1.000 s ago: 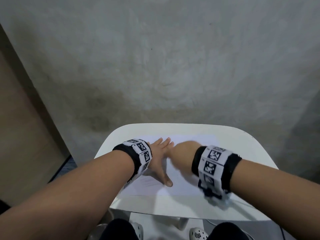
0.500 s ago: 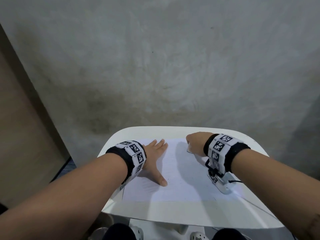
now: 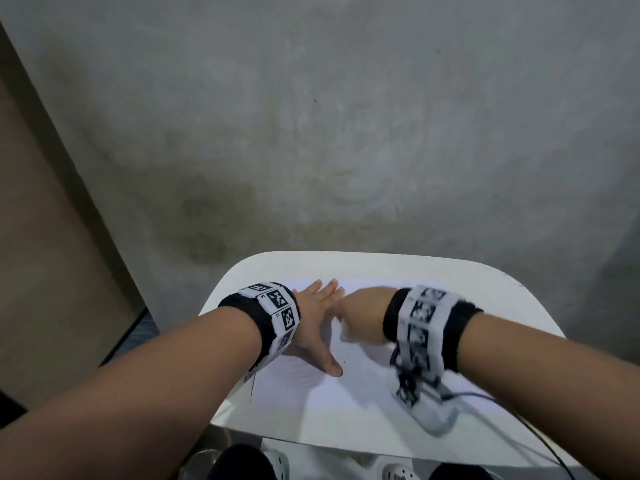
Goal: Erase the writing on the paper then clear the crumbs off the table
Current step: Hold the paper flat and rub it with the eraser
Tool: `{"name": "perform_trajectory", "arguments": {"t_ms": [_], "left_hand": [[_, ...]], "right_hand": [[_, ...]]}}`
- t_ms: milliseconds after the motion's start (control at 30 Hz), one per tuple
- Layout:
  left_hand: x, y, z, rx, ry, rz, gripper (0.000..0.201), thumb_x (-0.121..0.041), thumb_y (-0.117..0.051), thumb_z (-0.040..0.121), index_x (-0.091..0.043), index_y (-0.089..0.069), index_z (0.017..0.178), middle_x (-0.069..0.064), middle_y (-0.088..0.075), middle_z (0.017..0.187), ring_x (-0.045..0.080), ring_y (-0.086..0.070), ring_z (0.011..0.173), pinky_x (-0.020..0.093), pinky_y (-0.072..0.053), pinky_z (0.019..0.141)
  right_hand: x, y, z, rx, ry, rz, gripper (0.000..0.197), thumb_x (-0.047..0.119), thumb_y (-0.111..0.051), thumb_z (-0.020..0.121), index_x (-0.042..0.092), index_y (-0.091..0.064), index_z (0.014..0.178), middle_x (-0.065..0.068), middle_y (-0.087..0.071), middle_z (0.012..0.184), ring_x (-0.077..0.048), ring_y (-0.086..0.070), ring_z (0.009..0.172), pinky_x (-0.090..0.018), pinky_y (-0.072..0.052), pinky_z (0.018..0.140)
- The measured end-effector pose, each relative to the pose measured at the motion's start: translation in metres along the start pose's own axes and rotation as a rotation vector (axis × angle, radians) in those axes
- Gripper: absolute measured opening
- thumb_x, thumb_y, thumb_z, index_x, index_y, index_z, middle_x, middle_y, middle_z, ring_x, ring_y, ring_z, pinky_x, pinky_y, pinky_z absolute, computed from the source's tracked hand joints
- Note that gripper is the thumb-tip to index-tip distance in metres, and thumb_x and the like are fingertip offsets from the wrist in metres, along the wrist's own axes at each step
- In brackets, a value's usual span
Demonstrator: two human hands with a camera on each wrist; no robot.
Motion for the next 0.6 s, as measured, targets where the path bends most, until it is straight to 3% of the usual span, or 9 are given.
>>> {"name": "perform_trajectory", "arguments": {"t_ms": [67,100,133,167,267,333,433,533,600], "left_hand": [[0.0,-0.002,0.0,0.017,-0.007,0.018,0.134,-0.074,-0.069,0.066,-0.026,0.026,0.149,-0.009,0.032,0.155,0.016,0.025,0.145,0.055,-0.004,0.119],[0.001,-0.004,0.0,0.026,0.003,0.024,0.134,-0.075,-0.068,0.066,-0.026,0.026,0.149,-0.009,0.033,0.155,0.015,0.025,0.145,0.055,-0.003,0.119],[0.002,-0.005,0.0,0.025,0.013,0.024,0.134,-0.075,-0.067,0.066,-0.025,0.027,0.148,-0.01,0.033,0.155,0.015,0.025,0.145,0.054,-0.003,0.119],[0.001,-0.003,-0.002,0.017,0.018,0.026,0.134,-0.075,-0.067,0.066,-0.026,0.026,0.149,-0.01,0.033,0.155,0.016,0.024,0.145,0.054,-0.004,0.119],[-0.003,0.003,-0.01,-0.005,0.038,-0.011,0.131,-0.067,-0.072,0.07,-0.027,0.024,0.149,-0.01,0.028,0.156,0.017,0.017,0.147,0.051,-0.006,0.119],[-0.003,0.004,-0.007,0.001,0.024,-0.02,0.131,-0.069,-0.071,0.068,-0.028,0.024,0.149,-0.01,0.03,0.156,0.016,0.02,0.146,0.053,-0.006,0.119],[0.004,-0.006,0.001,0.039,0.023,0.027,0.136,-0.079,-0.066,0.064,-0.026,0.026,0.148,-0.01,0.033,0.155,0.016,0.026,0.144,0.057,-0.005,0.118],[0.001,0.0,-0.004,0.005,0.025,-0.009,0.135,-0.073,-0.071,0.064,-0.032,0.026,0.148,-0.012,0.029,0.155,0.018,0.02,0.146,0.054,-0.004,0.118],[0.0,0.004,-0.006,0.002,0.026,-0.053,0.132,-0.067,-0.074,0.067,-0.033,0.024,0.149,-0.013,0.028,0.155,0.017,0.018,0.146,0.052,-0.003,0.118]], "right_hand": [[-0.036,0.011,0.013,-0.033,-0.093,-0.01,0.019,0.021,-0.054,0.095,0.01,-0.06,0.11,-0.009,-0.064,0.118,-0.027,-0.06,0.106,-0.027,-0.04,0.075],[-0.06,0.016,0.015,-0.08,-0.183,-0.005,0.011,0.022,-0.056,0.093,0.012,-0.057,0.093,-0.005,-0.066,0.105,-0.027,-0.062,0.097,-0.027,-0.043,0.074],[-0.067,0.018,0.016,-0.11,-0.23,-0.032,0.011,0.022,-0.057,0.091,0.012,-0.055,0.087,-0.002,-0.066,0.099,-0.026,-0.063,0.092,-0.028,-0.047,0.074],[-0.061,0.017,0.015,-0.12,-0.216,-0.06,0.011,0.021,-0.057,0.091,0.011,-0.056,0.09,-0.002,-0.066,0.101,-0.026,-0.063,0.095,-0.03,-0.049,0.077],[-0.004,0.004,0.01,-0.047,-0.021,0.034,0.036,0.019,-0.054,0.095,0.008,-0.053,0.13,-0.011,-0.057,0.128,-0.029,-0.055,0.118,-0.035,-0.045,0.092],[-0.011,0.0,0.019,0.01,-0.027,-0.03,0.039,0.024,-0.057,0.095,0.008,-0.054,0.13,-0.009,-0.059,0.128,-0.027,-0.057,0.116,-0.032,-0.044,0.093],[-0.063,0.019,0.033,-0.137,-0.22,-0.081,0.026,0.029,-0.066,0.085,0.013,-0.062,0.105,-0.002,-0.068,0.11,-0.022,-0.065,0.094,-0.03,-0.053,0.083],[-0.02,0.012,0.023,-0.111,-0.065,-0.017,0.037,0.023,-0.06,0.09,0.014,-0.056,0.126,-0.006,-0.058,0.128,-0.027,-0.056,0.116,-0.034,-0.046,0.092],[-0.002,0.006,0.019,-0.045,0.003,0.071,0.037,0.019,-0.056,0.094,0.009,-0.055,0.129,-0.013,-0.059,0.124,-0.03,-0.057,0.114,-0.034,-0.045,0.09]]}}
Point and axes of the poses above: each hand's wrist, its own z-axis towards the middle knuckle, its own y-axis out of the back of the hand, x = y × z, the point moved 10 cm from there along z, towards the middle knuckle
